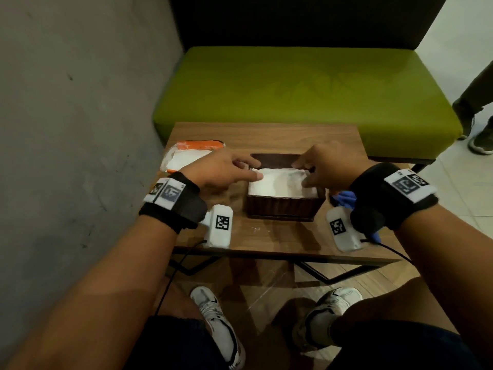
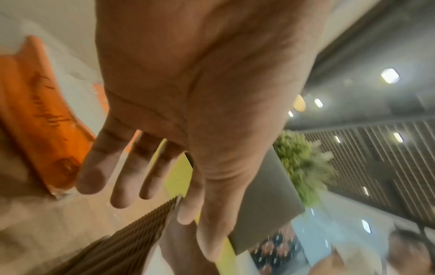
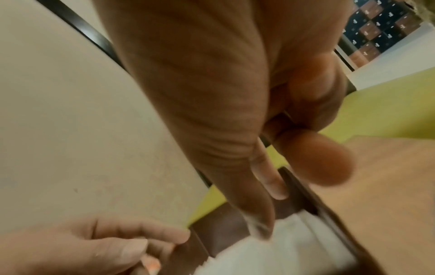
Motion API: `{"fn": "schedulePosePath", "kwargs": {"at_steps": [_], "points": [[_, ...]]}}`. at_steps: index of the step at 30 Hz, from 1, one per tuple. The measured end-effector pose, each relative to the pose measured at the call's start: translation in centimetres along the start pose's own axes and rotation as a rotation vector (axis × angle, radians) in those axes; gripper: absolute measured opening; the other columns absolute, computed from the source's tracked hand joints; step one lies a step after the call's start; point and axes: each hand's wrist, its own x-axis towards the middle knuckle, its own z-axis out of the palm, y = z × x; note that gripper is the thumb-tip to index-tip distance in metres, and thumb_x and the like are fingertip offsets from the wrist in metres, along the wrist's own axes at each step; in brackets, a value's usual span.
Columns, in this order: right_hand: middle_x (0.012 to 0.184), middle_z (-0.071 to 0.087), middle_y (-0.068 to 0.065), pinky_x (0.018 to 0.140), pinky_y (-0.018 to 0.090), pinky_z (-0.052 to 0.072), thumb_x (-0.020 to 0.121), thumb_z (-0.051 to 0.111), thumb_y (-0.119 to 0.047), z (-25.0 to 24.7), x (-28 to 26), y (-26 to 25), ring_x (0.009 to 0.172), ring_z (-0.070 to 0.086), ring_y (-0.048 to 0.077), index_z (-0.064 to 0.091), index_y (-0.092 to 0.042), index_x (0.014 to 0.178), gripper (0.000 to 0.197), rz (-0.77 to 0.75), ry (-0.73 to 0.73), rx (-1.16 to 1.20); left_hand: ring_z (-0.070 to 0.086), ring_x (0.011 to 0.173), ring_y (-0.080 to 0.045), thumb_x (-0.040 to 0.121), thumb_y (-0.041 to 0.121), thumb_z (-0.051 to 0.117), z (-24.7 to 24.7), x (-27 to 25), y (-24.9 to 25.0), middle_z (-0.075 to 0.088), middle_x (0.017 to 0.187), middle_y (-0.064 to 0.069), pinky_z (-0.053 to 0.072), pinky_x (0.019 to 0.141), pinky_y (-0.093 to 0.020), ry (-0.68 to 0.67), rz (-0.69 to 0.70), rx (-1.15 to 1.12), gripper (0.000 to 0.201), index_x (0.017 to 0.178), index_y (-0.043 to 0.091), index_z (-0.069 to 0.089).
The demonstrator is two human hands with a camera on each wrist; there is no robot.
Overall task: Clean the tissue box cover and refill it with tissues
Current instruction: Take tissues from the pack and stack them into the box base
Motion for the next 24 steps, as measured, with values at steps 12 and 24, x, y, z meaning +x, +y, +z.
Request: {"fn": "schedulePosePath", "kwargs": {"at_steps": [12,24], "points": [[0.075,0.071,-0.002,0.065,0.034,0.059,0.091,0.073,-0.012,-1.5,7.5,-15.2,0.069,0.068,0.018,0.077,-0.015,0.094,0.006,-0.259,-0.015,0.315,0.063,0.066,-0.007,0.101,0.021,0.066,-5.8,-3.2,-10.6,0.061,0.075,0.004,0.048,0.052,-0.020,0.848,-0.307,-0.807,0.009,0.093,0.021,0.064],[0.114,0.072,0.008,0.075,0.031,0.047,0.082,0.085,-0.027,4.3,16.0,-21.5,0.093,0.063,0.025,0.072,-0.012,0.119,0.042,-0.223,-0.238,-0.225,0.067,0.119,-0.020,0.107,0.020,0.059,-3.7,-0.7,-15.8,0.071,0.129,-0.007,0.056,0.106,-0.040,0.528,-0.285,-0.846,0.023,0.129,0.019,0.065]]}}
